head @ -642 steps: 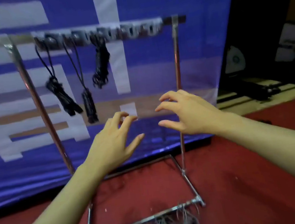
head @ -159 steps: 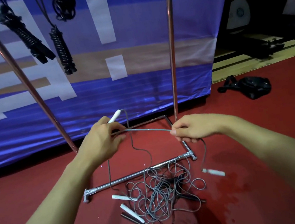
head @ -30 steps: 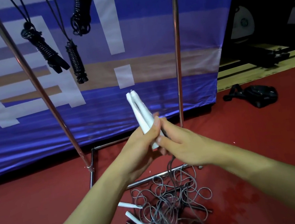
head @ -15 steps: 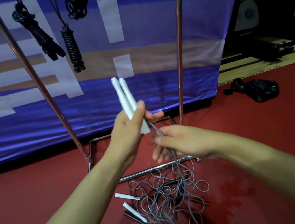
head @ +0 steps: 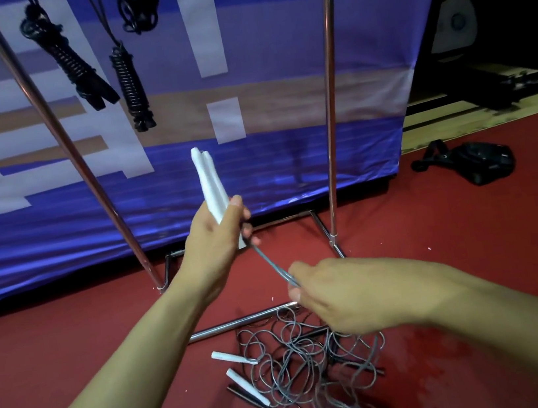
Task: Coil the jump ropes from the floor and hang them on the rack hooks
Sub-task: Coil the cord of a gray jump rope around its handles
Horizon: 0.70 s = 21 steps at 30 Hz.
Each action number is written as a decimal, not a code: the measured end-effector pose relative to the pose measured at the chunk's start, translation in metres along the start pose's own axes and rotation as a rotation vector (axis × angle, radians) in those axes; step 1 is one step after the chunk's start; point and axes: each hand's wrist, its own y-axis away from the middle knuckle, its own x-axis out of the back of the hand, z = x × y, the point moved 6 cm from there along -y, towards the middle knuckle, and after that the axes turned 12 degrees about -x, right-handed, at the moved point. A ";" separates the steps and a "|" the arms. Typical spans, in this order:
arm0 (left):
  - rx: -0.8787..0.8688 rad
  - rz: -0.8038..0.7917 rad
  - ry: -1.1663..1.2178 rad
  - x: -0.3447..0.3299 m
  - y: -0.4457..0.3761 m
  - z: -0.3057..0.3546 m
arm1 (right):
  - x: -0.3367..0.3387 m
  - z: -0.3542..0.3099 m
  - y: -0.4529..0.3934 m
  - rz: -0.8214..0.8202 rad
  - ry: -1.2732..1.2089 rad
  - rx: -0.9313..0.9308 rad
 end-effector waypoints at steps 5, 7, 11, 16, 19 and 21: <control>0.073 -0.014 -0.060 0.002 -0.007 -0.015 | 0.020 -0.014 0.016 0.169 0.078 0.059; 0.051 -0.135 -0.302 -0.002 -0.005 -0.021 | 0.032 -0.008 0.019 0.253 0.150 0.003; 0.076 -0.265 -0.572 -0.013 0.000 -0.023 | 0.043 0.022 0.015 0.122 0.243 -0.147; 0.119 -0.412 -0.575 -0.020 0.007 -0.021 | 0.058 0.053 0.009 0.076 0.062 -0.028; 0.146 -0.667 -0.526 -0.034 0.024 -0.016 | 0.087 0.059 0.008 0.405 -0.008 0.091; 0.178 -0.766 -0.428 -0.043 0.034 -0.011 | 0.094 0.067 0.004 0.513 -0.024 0.121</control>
